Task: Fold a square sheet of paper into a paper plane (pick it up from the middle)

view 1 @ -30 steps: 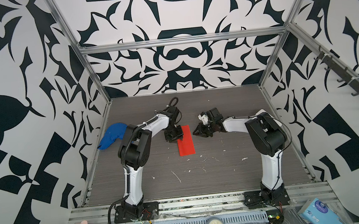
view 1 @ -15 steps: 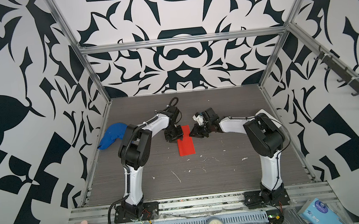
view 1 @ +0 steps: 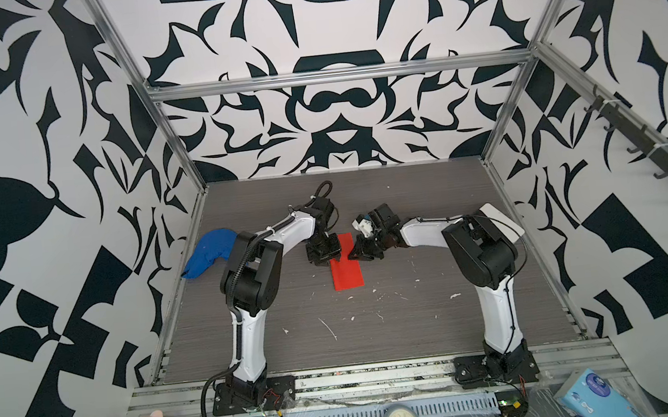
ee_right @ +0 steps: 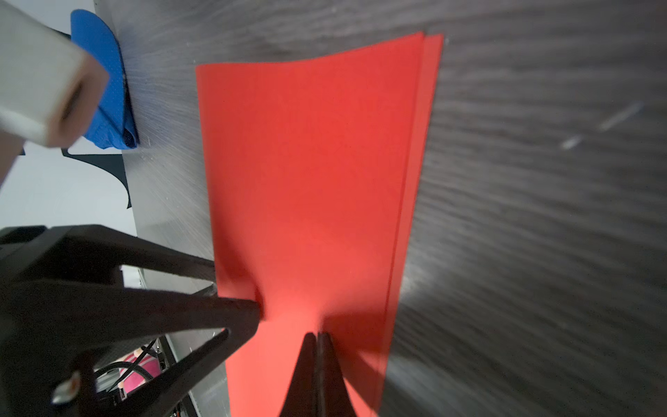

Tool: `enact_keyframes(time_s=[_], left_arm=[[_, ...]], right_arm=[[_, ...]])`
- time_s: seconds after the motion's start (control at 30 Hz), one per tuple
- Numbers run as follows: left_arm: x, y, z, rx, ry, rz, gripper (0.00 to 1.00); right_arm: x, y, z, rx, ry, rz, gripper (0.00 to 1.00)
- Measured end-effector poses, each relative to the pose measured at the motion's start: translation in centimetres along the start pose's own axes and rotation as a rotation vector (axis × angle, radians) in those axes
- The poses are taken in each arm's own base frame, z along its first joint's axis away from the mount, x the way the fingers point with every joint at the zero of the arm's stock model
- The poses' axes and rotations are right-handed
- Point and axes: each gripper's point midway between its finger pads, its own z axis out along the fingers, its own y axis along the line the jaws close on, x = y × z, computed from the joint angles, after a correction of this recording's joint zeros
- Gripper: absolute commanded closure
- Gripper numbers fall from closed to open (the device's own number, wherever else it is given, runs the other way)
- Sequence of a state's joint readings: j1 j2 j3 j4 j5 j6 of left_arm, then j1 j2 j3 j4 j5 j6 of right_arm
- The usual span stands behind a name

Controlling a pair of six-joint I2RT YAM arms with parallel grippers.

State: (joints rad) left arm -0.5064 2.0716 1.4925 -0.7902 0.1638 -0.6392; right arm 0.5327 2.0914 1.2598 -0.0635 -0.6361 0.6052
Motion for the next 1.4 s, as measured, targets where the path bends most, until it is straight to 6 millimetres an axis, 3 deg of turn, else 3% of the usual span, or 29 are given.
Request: enact_keyframes(time_s=[0.33, 0.5, 0.7, 0.9, 1.2, 1.4], left_arm=[[-0.5, 0.0, -0.5, -0.02, -0.022, 0.014, 0.51], [-1.7, -1.0, -2.5, 0.015, -0.096, 0.02, 0.5], [-2.4, -4.3, -5.6, 0.221, -0.173, 0.025, 0.72], [-2.2, -4.8, -4.6, 0.292, -0.137, 0.015, 0.86], [-1.6, -3.4, -1.0, 0.275, -0.056, -0.014, 0.92], [-1.3, -2.1, -0.4, 0.26, -0.039, -0.03, 0.93]], right_arm=[[-0.2, -0.4, -0.3, 0.058, 0.012, -0.005, 1.0], [-0.1, -0.7, -0.4, 0.081, 0.024, 0.002, 1.0], [-0.1, -0.7, -0.4, 0.087, 0.037, 0.004, 1.0], [-0.1, -0.7, -0.4, 0.091, 0.044, 0.006, 1.0], [-0.1, -0.7, -0.4, 0.095, 0.05, 0.011, 1.0], [-0.1, -0.8, -0.4, 0.097, 0.051, 0.013, 1.0]])
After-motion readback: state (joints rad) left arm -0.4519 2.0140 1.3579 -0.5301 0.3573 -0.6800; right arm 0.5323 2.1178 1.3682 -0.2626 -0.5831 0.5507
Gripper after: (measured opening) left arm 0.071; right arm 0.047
